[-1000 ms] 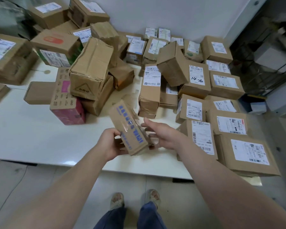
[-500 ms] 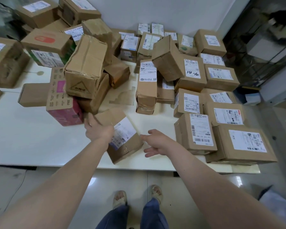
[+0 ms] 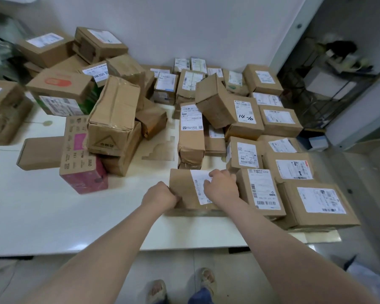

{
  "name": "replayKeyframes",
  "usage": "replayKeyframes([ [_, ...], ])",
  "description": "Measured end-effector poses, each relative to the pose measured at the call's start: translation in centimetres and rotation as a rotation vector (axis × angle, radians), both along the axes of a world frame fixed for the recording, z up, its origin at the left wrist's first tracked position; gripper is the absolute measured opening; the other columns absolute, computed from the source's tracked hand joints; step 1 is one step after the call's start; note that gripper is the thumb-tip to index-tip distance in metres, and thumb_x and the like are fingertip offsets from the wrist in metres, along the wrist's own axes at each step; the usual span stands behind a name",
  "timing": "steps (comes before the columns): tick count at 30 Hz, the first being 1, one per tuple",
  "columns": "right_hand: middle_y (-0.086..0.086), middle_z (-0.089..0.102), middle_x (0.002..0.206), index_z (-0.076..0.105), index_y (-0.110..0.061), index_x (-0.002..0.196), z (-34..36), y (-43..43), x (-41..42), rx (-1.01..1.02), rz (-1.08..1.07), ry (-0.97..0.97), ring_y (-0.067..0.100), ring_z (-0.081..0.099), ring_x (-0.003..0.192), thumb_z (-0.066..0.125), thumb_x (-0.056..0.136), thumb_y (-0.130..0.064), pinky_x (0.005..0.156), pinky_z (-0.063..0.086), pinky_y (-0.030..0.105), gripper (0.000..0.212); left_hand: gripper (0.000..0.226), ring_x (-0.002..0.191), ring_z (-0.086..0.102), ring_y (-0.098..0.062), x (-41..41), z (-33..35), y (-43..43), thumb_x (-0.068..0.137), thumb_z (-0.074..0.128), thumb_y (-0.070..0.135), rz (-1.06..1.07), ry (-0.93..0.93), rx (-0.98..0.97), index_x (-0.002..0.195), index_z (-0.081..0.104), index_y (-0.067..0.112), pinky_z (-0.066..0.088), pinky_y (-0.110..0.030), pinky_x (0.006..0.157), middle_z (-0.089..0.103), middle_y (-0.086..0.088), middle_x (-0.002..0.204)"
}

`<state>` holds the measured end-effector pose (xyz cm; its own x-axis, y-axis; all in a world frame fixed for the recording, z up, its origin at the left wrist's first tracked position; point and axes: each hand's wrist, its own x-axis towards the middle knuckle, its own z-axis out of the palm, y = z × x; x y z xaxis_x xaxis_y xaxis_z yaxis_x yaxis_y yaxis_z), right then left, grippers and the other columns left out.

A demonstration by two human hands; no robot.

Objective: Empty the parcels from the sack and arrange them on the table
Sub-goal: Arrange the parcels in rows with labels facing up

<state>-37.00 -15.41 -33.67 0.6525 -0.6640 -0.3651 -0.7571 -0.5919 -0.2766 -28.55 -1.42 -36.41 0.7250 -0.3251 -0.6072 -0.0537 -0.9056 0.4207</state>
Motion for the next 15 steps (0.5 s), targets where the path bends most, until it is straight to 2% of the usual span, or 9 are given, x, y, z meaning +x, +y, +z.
replayKeyframes([
  [3,0.012,0.042,0.138,0.05,-0.013,0.132,0.8,0.2,0.9,-0.033,-0.014,-0.054,0.034,0.032,0.128,0.044,0.098,-0.028,0.099,0.037,0.037,0.038,0.044,0.121,0.045,-0.027,0.6,2.5,-1.0,0.091,0.056,0.029,-0.022,-0.272,-0.034,0.134,0.047,0.024,0.044,-0.035,0.09,0.047,-0.008,0.13],
  [7,0.008,0.049,0.133,0.055,-0.019,0.129,2.1,-0.2,3.3,-0.023,0.014,-0.167,0.03,0.039,0.124,0.047,0.096,-0.027,0.097,0.04,0.037,0.035,0.058,0.119,0.039,-0.029,3.0,6.6,-2.1,0.082,0.067,0.024,-0.016,-0.863,-0.198,0.137,0.046,0.024,0.033,-0.037,0.098,0.043,-0.009,0.129],
  [9,0.004,0.055,0.129,0.057,-0.021,0.127,2.7,-0.7,4.8,-0.038,0.009,-0.252,0.026,0.045,0.121,0.049,0.096,-0.027,0.095,0.045,0.037,0.033,0.063,0.12,0.039,-0.03,5.1,8.5,-2.6,0.075,0.073,0.021,0.012,-1.053,-0.247,0.133,0.049,0.023,0.031,-0.041,0.099,0.044,-0.01,0.13],
  [12,0.001,0.058,0.126,0.057,-0.022,0.126,4.1,-2.0,7.2,-0.059,-0.059,-0.4,0.022,0.054,0.115,0.051,0.094,-0.023,0.092,0.051,0.041,0.033,0.063,0.124,0.035,-0.031,8.4,10.9,-3.3,0.077,0.071,0.019,0.033,-1.085,-0.22,0.134,0.046,0.023,0.026,-0.044,0.105,0.041,-0.011,0.134],
  [15,0.002,0.054,0.126,0.055,-0.021,0.126,5.7,-3.8,9.6,-0.057,-0.103,-0.504,0.022,0.054,0.113,0.053,0.093,-0.018,0.092,0.05,0.041,0.034,0.059,0.127,0.031,-0.031,11.2,12.0,-4.2,0.081,0.066,0.018,0.03,-1.075,-0.15,0.135,0.044,0.024,0.019,-0.045,0.11,0.038,-0.011,0.135],
])
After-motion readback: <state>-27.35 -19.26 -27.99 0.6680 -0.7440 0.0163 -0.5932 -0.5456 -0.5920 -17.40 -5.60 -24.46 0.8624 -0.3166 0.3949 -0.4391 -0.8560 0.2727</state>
